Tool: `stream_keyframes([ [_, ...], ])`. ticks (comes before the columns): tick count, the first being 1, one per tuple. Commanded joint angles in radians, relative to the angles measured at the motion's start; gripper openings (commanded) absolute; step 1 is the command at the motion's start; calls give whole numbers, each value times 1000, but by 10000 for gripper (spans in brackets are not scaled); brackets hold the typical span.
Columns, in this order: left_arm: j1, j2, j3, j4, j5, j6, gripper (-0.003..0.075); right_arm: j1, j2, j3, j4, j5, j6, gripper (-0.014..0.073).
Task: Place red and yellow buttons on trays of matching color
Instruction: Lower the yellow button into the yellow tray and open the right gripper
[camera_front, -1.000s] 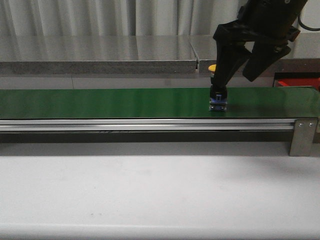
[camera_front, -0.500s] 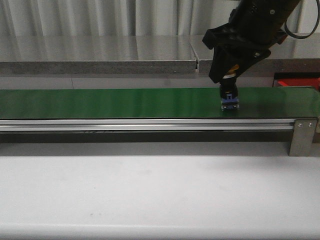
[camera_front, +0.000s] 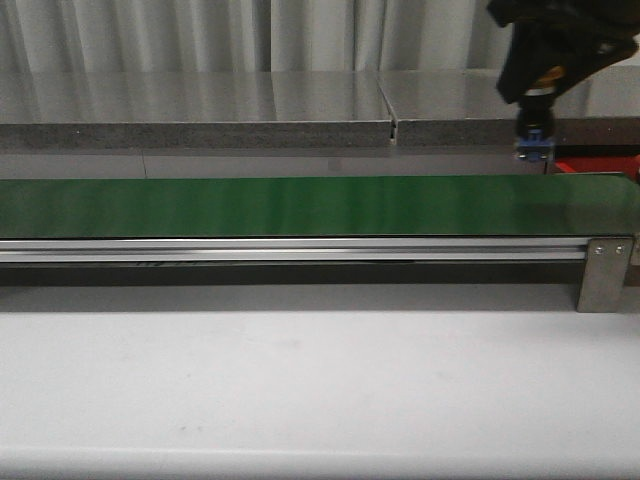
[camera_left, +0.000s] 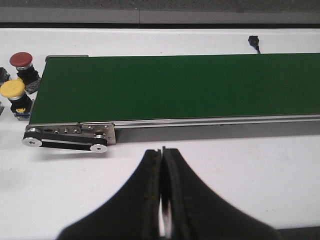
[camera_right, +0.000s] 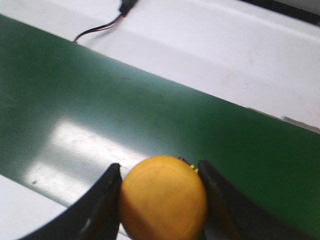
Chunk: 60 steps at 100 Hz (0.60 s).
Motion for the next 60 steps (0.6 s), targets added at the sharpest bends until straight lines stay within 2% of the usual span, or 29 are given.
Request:
stream_keyframes([
  [1, -9, 4, -25, -18, -71, -2, -20, -75, -79, 6, 23, -54, 7, 208],
  [19, -9, 4, -25, -18, -71, -2, -20, -213, -94, 62, 34, -65, 7, 208],
  [60, -9, 4, -25, -18, -71, -2, -20, -437, -91, 218, 153, -247, 7, 208],
])
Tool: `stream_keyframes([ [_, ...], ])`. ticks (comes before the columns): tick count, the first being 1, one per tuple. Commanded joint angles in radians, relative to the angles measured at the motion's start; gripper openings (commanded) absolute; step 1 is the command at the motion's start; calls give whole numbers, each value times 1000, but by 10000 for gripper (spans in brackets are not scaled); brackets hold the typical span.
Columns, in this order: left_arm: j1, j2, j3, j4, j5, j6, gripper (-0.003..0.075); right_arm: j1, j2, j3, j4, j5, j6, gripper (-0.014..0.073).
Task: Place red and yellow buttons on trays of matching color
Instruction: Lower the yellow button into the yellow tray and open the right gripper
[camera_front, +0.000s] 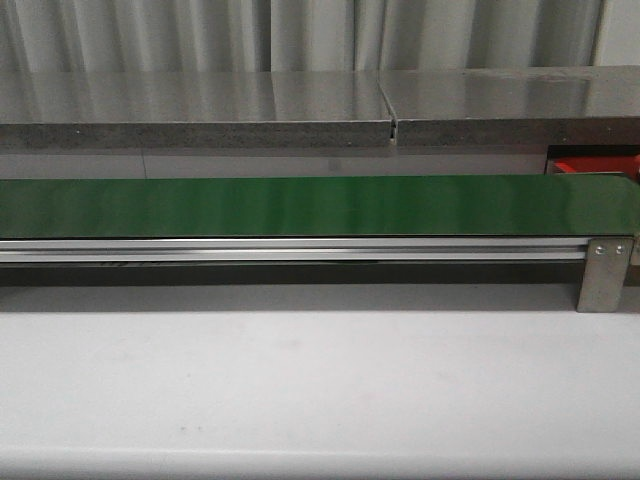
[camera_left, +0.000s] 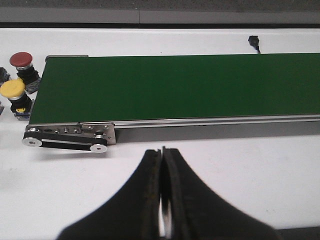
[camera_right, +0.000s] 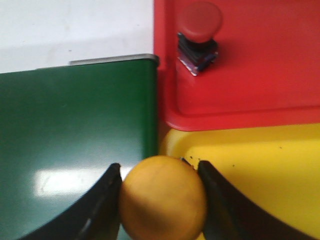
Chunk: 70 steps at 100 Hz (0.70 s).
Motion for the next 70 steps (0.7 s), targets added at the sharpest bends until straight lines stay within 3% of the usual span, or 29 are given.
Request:
stream_keyframes([
  [1, -9, 4, -25, -18, -71, -2, -20, -38, -46, 5, 63, -94, 0, 208],
  [70, -9, 4, -25, -18, -71, -2, -20, -54, 131, 31, 186, -228, 0, 208],
])
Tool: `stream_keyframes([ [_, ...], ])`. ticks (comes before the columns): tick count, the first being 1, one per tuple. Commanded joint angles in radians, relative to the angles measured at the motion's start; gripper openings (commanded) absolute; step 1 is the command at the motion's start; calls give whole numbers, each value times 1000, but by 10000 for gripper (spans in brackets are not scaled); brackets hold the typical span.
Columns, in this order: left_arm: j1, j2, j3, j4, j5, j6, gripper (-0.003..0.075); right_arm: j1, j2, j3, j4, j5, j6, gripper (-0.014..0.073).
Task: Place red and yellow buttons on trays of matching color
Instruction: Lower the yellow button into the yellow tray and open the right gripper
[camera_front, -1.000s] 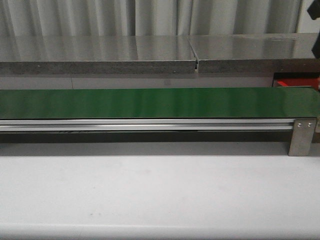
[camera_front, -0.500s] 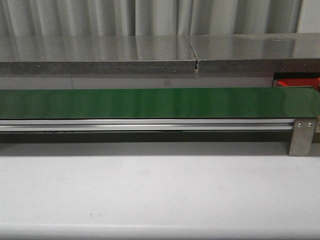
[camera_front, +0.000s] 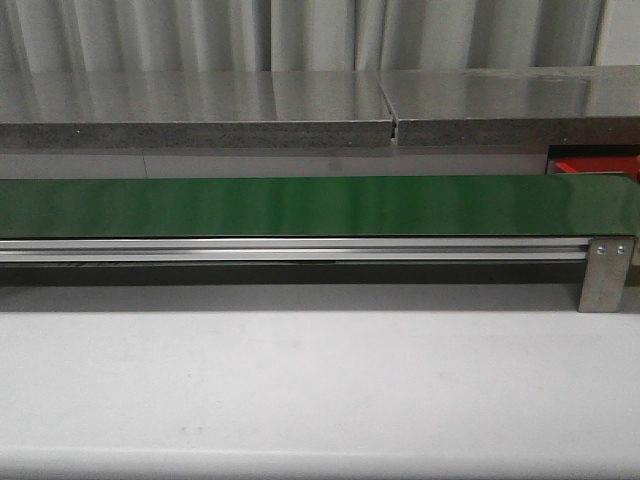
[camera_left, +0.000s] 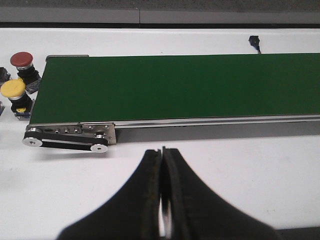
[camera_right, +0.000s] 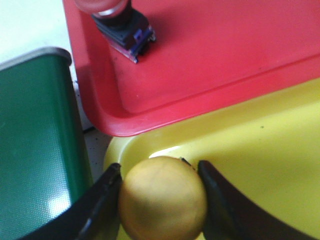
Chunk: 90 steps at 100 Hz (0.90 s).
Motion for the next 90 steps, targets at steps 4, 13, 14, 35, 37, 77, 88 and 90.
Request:
stream_keyframes([
  [4, -9, 4, -25, -18, -71, -2, -20, -6, -19, -25, 60, -52, -2, 209],
  [13, -9, 4, -25, -18, -71, -2, -20, -6, -4, -27, 67, -51, -2, 217],
  [14, -9, 4, -25, -18, -71, -2, -20, -6, -4, -28, 66, -51, -2, 220],
  [35, -9, 4, -25, -18, -71, -2, -20, -6, -5, -28, 65, -50, -4, 527],
  [37, -9, 4, -25, -18, -71, -2, -20, -6, -5, -28, 65, -49, -4, 547],
  [77, -9, 4, -25, -18, -71, -2, -20, -3, -165, -28, -17, 20, -102, 524],
  [88, -9, 4, -25, -18, -71, -2, -20, 16, -234, -28, -77, 29, -111, 384],
  [90, -9, 4, -25, -18, -71, -2, -20, 21, -249, -28, -90, 32, -111, 343],
])
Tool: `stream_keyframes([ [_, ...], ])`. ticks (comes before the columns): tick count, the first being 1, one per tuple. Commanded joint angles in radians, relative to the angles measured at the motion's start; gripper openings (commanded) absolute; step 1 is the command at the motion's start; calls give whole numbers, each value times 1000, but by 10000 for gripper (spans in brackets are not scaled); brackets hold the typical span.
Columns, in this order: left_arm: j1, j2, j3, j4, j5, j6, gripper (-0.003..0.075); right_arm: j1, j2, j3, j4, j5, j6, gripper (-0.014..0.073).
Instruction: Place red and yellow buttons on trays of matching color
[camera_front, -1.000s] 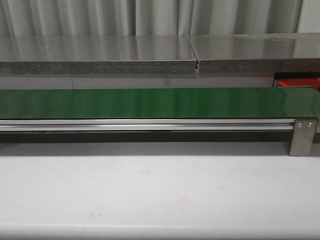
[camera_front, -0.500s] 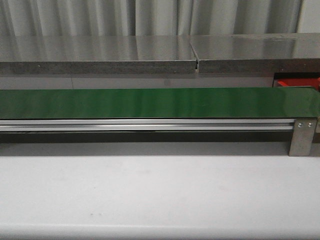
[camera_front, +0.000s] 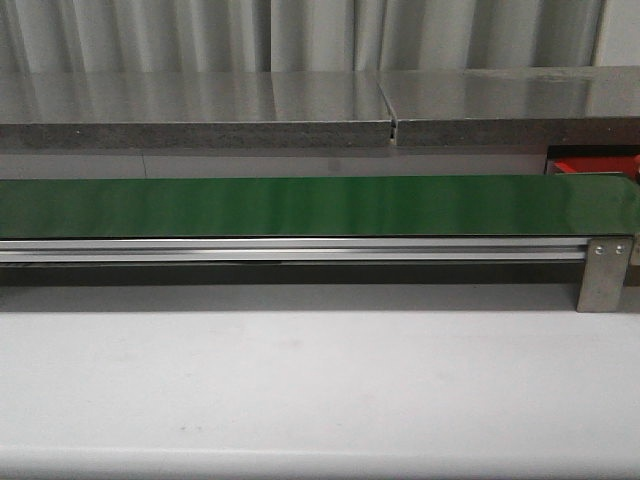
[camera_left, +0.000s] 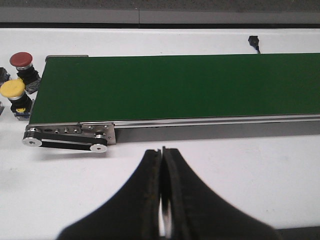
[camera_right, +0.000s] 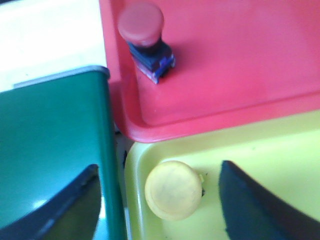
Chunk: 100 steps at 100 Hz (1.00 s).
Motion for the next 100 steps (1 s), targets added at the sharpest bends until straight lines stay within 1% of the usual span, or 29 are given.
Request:
stream_keyframes([
  [1, -9, 4, -25, -18, -71, -2, -20, 16, -101, -28, -52, -19, -20, 328],
  [3, -9, 4, -25, -18, -71, -2, -20, 22, -110, -28, -64, -17, -20, 283],
  [5, -9, 4, -25, -18, -71, -2, -20, 29, -127, -28, -76, -14, -20, 220],
  [8, -9, 4, -25, -18, -71, -2, -20, 40, -143, -28, -91, -11, -20, 172],
  [13, -9, 4, -25, -18, -71, -2, -20, 59, -171, -28, -118, -2, -20, 52],
  [21, -9, 4, -25, -18, -71, -2, -20, 91, -211, -28, -154, 11, -20, -84],
  [25, -9, 4, -25, -18, -71, -2, -20, 108, -231, -28, -167, 15, -20, -70],
  [43, -9, 4, -25, -18, -71, -2, -20, 160, -302, -23, -187, 60, -20, -73],
  [59, -9, 4, -25, -18, -71, -2, -20, 188, -356, 8, -222, 53, -18, -73],
  [82, -9, 4, -25, -18, -71, -2, -20, 196, -463, 132, -222, -33, -9, -73],
  [100, -9, 4, -25, -18, -71, -2, -20, 196, -552, 218, -222, -45, -9, -73],
])
